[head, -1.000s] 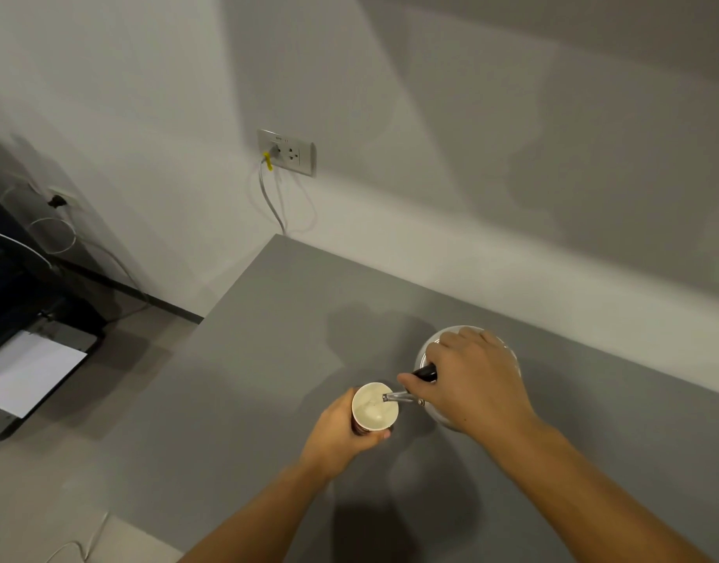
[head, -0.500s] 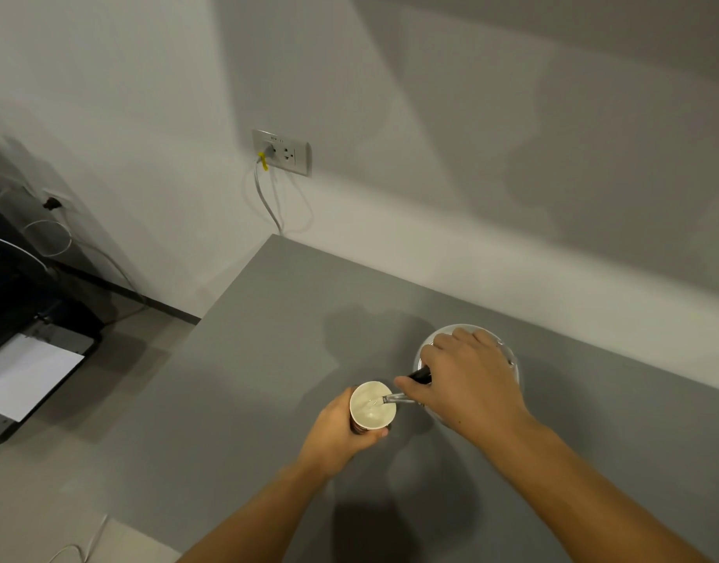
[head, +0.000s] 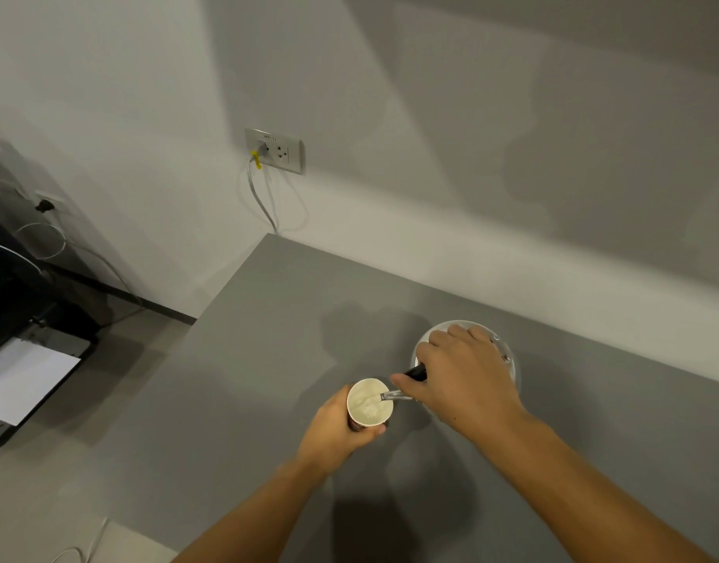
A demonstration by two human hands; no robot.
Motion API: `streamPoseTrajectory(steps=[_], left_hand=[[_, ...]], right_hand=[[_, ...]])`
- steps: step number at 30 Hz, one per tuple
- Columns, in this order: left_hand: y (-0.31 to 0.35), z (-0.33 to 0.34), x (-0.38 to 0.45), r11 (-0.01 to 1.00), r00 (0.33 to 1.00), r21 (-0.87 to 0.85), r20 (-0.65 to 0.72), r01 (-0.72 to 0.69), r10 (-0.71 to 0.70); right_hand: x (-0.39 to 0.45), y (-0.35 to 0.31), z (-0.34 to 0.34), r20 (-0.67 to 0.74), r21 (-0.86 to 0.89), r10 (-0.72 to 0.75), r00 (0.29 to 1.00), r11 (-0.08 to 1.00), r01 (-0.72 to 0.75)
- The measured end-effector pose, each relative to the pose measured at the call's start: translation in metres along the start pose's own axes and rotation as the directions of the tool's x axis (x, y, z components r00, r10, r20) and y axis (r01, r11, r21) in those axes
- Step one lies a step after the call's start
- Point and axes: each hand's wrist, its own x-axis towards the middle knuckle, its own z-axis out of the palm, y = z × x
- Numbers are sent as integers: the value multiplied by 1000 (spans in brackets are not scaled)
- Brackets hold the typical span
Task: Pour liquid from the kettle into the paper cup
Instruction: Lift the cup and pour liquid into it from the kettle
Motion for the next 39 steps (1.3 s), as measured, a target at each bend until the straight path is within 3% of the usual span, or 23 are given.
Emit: streamPoseTrajectory(steps=[39], left_hand=[[2, 1, -2, 998, 1000, -56, 2, 6, -6]], right_hand=[[1, -8, -6, 18, 0, -20, 1000, 1000, 20]])
